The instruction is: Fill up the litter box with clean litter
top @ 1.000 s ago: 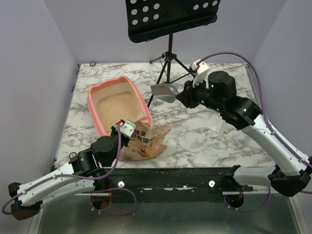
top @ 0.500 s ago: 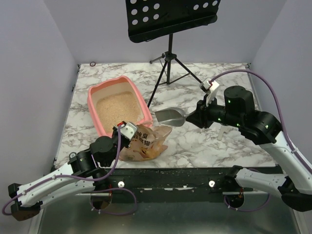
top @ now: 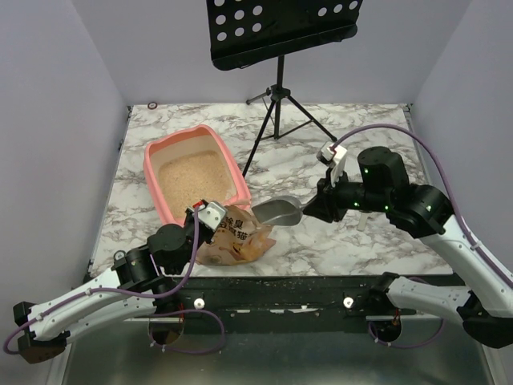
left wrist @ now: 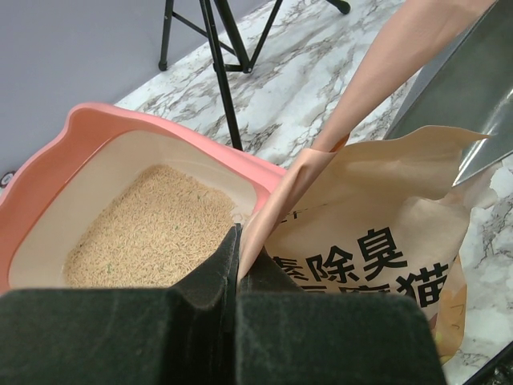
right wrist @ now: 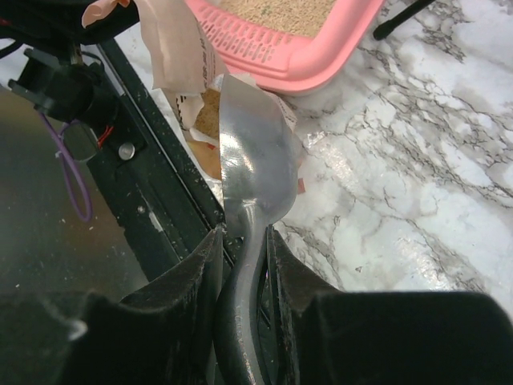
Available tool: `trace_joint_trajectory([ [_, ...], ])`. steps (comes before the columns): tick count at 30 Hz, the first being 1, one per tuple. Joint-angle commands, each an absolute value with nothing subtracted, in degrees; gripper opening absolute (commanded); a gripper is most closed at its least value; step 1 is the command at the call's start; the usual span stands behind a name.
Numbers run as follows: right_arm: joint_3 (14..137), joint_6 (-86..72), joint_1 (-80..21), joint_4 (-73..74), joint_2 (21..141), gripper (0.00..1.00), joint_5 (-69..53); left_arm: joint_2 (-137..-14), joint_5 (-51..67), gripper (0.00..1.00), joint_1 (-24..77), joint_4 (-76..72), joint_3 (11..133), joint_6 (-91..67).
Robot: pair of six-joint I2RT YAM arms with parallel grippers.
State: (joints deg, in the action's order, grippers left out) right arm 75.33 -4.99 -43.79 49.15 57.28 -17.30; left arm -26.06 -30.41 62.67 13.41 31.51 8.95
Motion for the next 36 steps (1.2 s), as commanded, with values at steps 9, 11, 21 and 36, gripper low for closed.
trace_joint_trajectory([
  [9,73.57,5.27,-45.17,48.25,62.31,0.01,-27.51,-25.05,-26.28,0.0,62.58,7.47,33.22,8.96],
  [11,72.78,5.89,-46.14,47.9,63.01,0.01,-28.99,-24.87,-26.19,0.0,62.58,7.3,33.05,9.05],
  [21,75.4,2.12,-48.25,45.44,75.05,0.01,-26.9,-24.79,-24.43,0.0,62.49,7.56,33.49,8.35],
  [36,81.22,-13.88,-47.99,47.92,89.91,0.01,-25.48,-24.26,-25.93,0.0,62.4,8.26,33.84,7.29],
])
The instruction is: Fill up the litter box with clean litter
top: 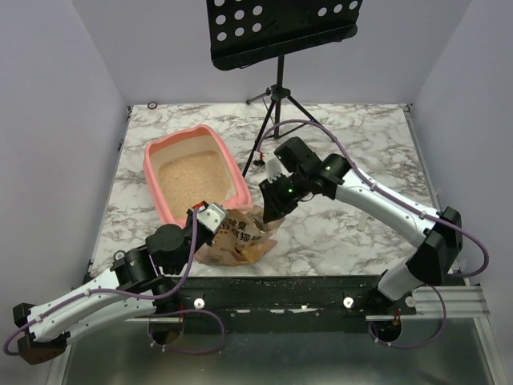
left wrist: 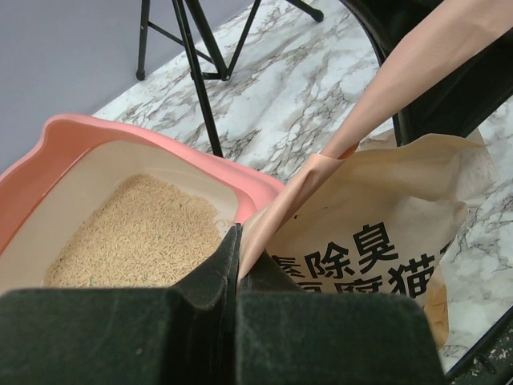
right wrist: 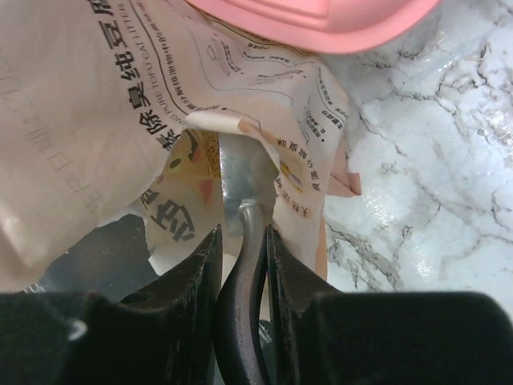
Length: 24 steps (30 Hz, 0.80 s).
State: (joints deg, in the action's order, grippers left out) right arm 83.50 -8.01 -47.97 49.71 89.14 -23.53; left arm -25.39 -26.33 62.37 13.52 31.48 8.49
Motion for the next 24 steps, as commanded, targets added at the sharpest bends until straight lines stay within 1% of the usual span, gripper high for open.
trace_joint_trajectory([
  [1,79.64,-15.1,-47.9,45.46,89.65,0.01,-26.97,-24.08,-25.93,0.0,62.49,8.26,33.75,7.21],
  [6,70.33,-23.27,-46.85,31.76,87.02,0.01,-31.01,-24.26,-26.02,0.0,62.49,8.44,33.84,7.29],
  [12,62.33,-29.7,-46.67,19.18,89.03,0.01,-38.93,-24.7,-25.93,0.0,62.4,8.53,33.92,7.29],
  [18,57.75,-36.11,-46.67,5.74,89.73,0.01,-45.34,-24.87,-26.19,0.0,62.4,8.53,33.92,7.21],
  [24,55.11,-39.45,-46.67,-2.36,87.72,0.01,-46.94,-25.14,-26.19,0.0,62.49,8.53,33.84,7.29],
])
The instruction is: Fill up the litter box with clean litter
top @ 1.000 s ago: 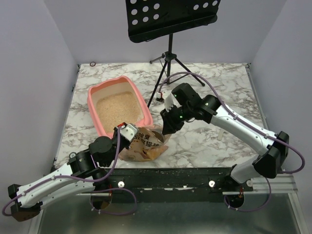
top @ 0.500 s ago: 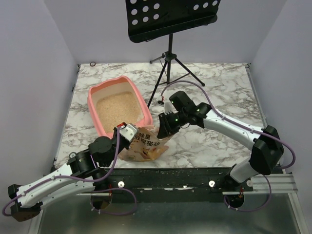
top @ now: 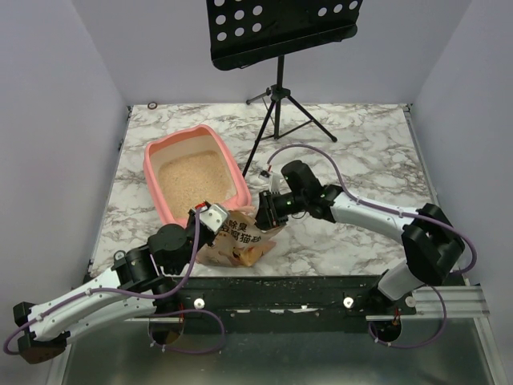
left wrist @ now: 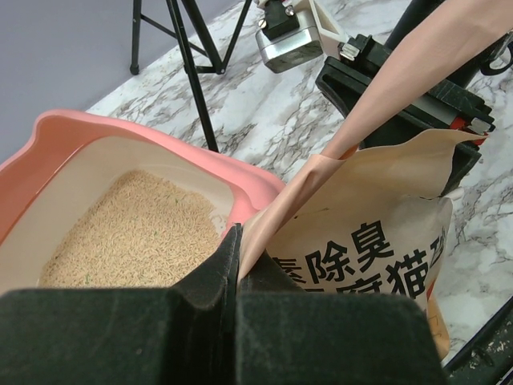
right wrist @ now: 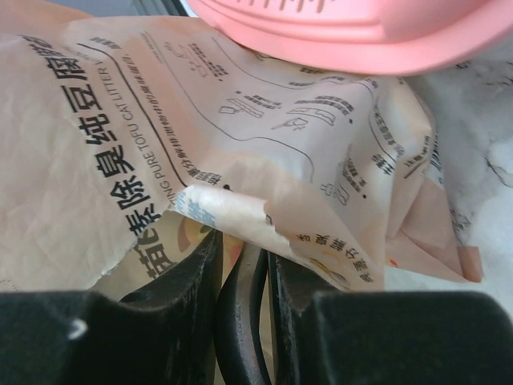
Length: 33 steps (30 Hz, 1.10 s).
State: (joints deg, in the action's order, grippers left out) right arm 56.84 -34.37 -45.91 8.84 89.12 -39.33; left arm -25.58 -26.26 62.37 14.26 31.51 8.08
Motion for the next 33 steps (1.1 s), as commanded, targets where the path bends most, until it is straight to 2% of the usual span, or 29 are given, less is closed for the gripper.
trace_joint_trajectory([
  [1,54.76,-40.16,-46.58,-3.68,86.93,0.01,-46.76,-25.14,-26.1,0.0,62.4,8.53,33.84,7.29],
  [8,51.6,-43.06,-45.62,-6.68,80.43,0.01,-43.33,-25.4,-26.1,0.0,62.4,8.53,33.84,7.38],
  [33,39.9,-54.41,-33.49,-7.91,63.46,0.01,-47.64,-24.17,-24.17,0.0,62.49,7.82,33.05,8.26],
])
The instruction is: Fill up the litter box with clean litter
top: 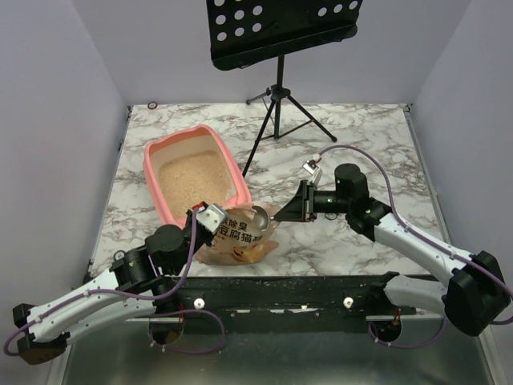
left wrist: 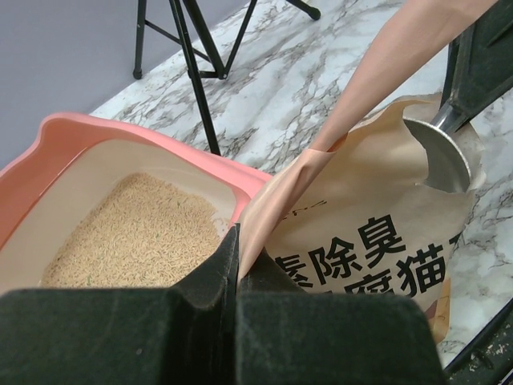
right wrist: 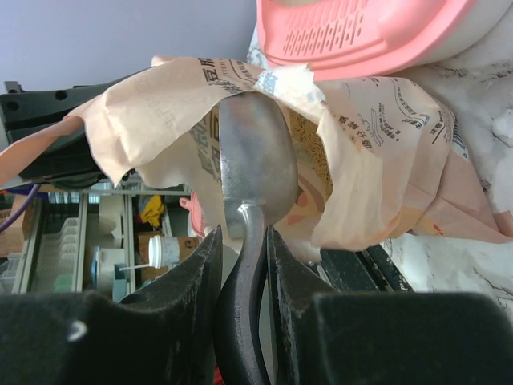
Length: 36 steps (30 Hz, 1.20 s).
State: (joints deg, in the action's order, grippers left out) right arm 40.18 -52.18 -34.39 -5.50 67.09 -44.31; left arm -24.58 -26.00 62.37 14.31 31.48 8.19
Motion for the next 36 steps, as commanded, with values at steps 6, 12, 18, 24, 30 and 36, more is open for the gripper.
trace_joint_trajectory([
  [6,41.05,-52.56,-31.65,-0.45,60.39,0.01,-46.76,-26.1,-23.03,0.0,62.49,7.82,33.05,7.56],
  [12,38.59,-51.15,-26.02,3.86,57.48,0.01,-47.9,-26.19,-21.36,0.0,62.58,6.86,32.52,7.38],
  [18,37.18,-51.15,-23.73,5.62,55.64,0.01,-49.48,-26.98,-20.48,0.0,62.67,6.15,31.99,7.82],
  [24,35.42,-50.89,-20.49,9.31,51.51,0.01,-50.27,-27.68,-20.83,0.0,62.75,5.71,31.73,7.91],
  [30,33.31,-51.24,-16.97,11.87,47.55,0.01,-51.68,-27.77,-21.44,0.0,62.84,5.71,31.64,8.0],
  [36,32.69,-53.96,-14.33,11.69,44.83,0.01,-54.75,-26.37,-22.32,0.0,62.84,5.71,31.64,8.17],
])
